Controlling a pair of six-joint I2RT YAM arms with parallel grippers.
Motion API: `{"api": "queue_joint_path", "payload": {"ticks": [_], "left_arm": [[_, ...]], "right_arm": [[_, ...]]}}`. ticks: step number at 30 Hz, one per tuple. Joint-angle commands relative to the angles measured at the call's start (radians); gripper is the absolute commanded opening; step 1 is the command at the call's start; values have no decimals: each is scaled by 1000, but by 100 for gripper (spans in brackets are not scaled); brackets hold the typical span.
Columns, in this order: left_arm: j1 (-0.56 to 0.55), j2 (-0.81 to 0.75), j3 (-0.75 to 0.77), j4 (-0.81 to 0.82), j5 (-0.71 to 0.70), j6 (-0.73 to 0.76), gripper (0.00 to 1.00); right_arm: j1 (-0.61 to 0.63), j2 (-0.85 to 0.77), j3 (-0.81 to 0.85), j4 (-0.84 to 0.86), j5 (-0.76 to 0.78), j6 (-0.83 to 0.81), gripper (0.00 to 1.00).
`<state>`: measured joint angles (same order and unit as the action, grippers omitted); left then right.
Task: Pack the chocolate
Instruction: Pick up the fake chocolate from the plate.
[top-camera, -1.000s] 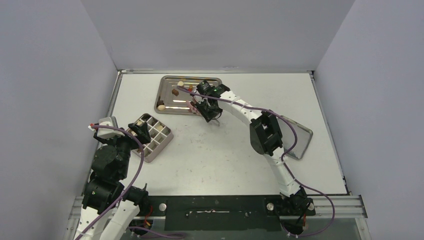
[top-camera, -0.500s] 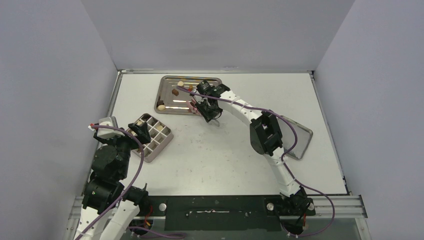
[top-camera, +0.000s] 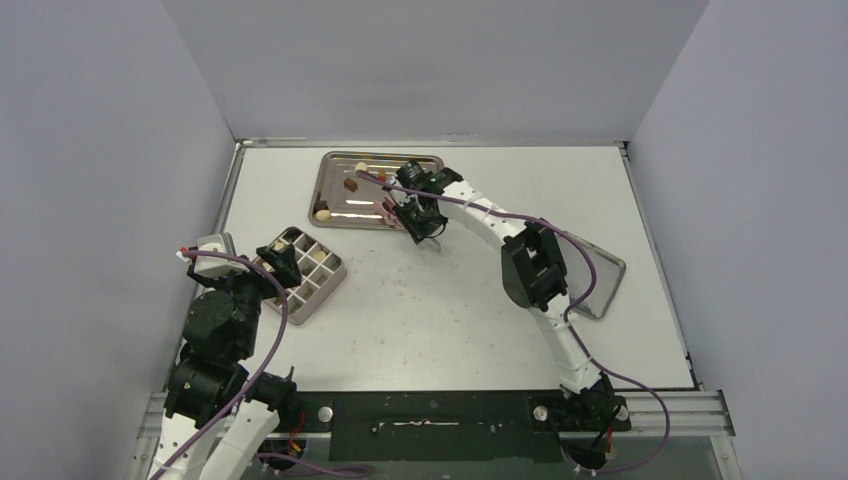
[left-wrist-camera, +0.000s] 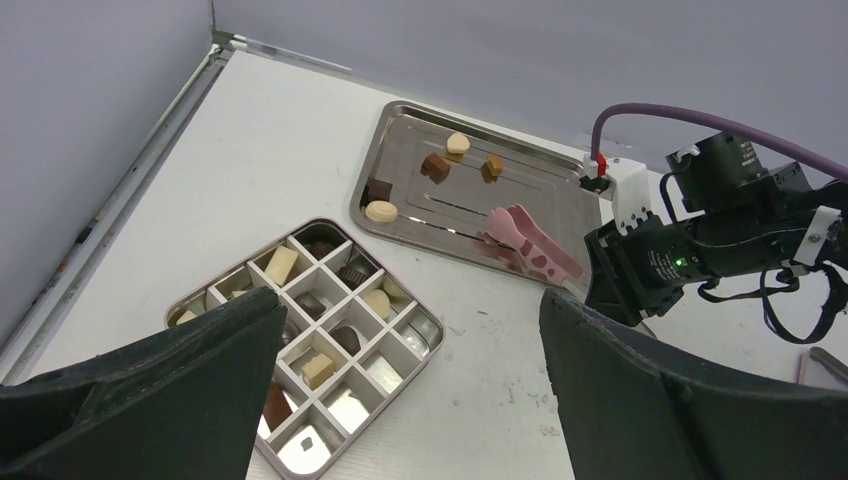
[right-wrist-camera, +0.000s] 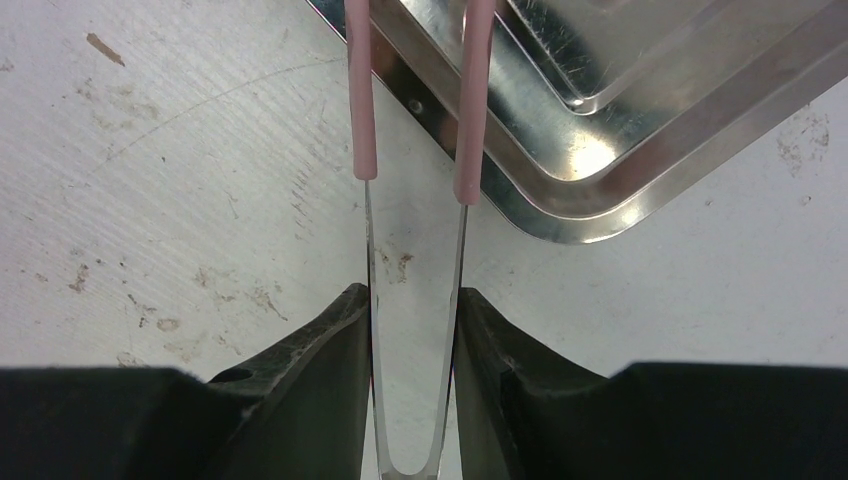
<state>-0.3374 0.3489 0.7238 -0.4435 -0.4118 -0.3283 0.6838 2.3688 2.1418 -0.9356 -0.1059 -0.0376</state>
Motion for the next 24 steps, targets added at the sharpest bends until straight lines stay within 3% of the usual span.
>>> {"api": "queue_joint_path", "payload": {"ticks": [1, 24], "left_arm": [[8, -4, 15, 41, 1, 8, 97], [11, -7, 19, 37, -5, 8, 97]], "right_arm": [[-16, -107, -27, 49, -7, 18, 13], [-8, -220, -99, 99, -58, 24, 11]]}}
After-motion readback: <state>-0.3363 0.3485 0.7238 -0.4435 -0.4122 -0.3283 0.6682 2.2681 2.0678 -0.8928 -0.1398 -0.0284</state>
